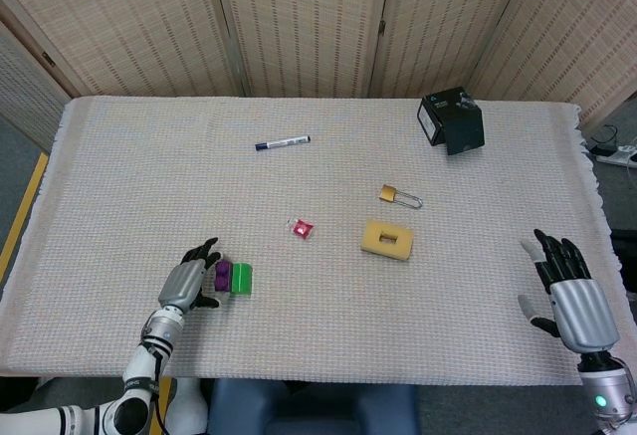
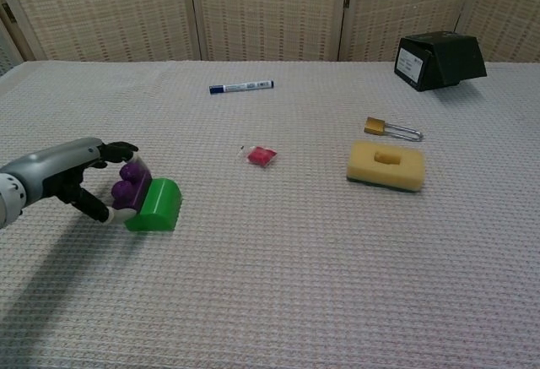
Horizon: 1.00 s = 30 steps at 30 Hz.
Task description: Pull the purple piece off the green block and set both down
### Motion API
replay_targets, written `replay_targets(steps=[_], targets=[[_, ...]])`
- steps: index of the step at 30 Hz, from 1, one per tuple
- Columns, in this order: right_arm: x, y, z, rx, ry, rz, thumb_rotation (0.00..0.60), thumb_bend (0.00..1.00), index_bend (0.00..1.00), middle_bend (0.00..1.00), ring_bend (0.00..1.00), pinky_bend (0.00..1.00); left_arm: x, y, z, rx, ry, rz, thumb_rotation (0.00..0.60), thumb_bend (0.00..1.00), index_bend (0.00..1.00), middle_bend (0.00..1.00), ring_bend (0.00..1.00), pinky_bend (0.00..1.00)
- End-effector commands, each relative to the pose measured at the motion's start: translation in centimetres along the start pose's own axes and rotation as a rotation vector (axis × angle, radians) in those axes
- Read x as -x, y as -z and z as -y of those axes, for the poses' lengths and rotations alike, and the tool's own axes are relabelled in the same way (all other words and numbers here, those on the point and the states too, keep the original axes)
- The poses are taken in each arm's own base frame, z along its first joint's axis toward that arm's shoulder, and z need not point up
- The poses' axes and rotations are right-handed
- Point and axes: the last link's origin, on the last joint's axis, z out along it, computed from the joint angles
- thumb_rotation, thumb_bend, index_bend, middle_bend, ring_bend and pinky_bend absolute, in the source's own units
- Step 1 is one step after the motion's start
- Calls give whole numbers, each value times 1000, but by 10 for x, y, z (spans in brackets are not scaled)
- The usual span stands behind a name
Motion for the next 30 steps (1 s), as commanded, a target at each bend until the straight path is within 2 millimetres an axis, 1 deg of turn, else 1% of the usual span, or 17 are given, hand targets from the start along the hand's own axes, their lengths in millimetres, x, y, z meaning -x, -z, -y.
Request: replay_targets(steps=[1, 3, 6, 9, 12, 13, 17, 20, 23, 28, 30], targets=[[0, 1, 0, -2, -1, 0, 600, 427, 0, 0, 0, 0, 2, 1, 1, 5, 27, -38, 600, 443, 655, 129, 0, 9], [0, 1, 1, -3, -1, -1, 600, 427, 0, 0, 0, 0, 2, 1, 1, 10, 38, -65, 600, 471, 736, 181, 3, 18], [0, 1, 1, -7, 0, 2, 600, 427, 0, 0, 0, 0, 2, 1, 2, 18, 41, -111, 600, 505, 824, 243, 21, 36], [3, -1, 2, -14, 3, 16, 600, 428, 0, 0, 0, 0, 3, 5, 6, 31, -22, -161, 600, 507, 841, 259, 25, 37], [12, -9, 6, -48, -26, 60, 600, 428, 0, 0, 0, 0, 5, 12, 3, 34, 28, -154, 600, 504, 842, 259, 25, 35], [17, -14, 7, -64, -49, 87, 600, 427, 0, 0, 0, 0, 4, 14, 2, 36, 45, -148, 600, 504, 842, 259, 25, 33], [42, -43, 19, -171, -180, 231, 600, 428, 0, 0, 0, 0, 2, 29, -8, 44, 151, -95, 600, 504, 845, 260, 24, 18], [58, -61, 36, -249, -305, 331, 600, 427, 0, 0, 0, 0, -1, 37, -17, 37, 238, -46, 600, 504, 846, 259, 22, 16], [70, -76, 55, -310, -427, 416, 600, 426, 0, 0, 0, 0, -7, 39, -25, 25, 304, -6, 600, 504, 847, 259, 18, 12], [91, -97, 92, -364, -626, 526, 600, 412, 0, 0, 0, 0, -13, 40, -39, 39, 316, 2, 600, 505, 847, 260, 17, 11], [98, -104, 104, -375, -680, 560, 600, 398, 0, 0, 0, 0, -14, 41, -45, 48, 320, -1, 600, 504, 847, 259, 18, 11]])
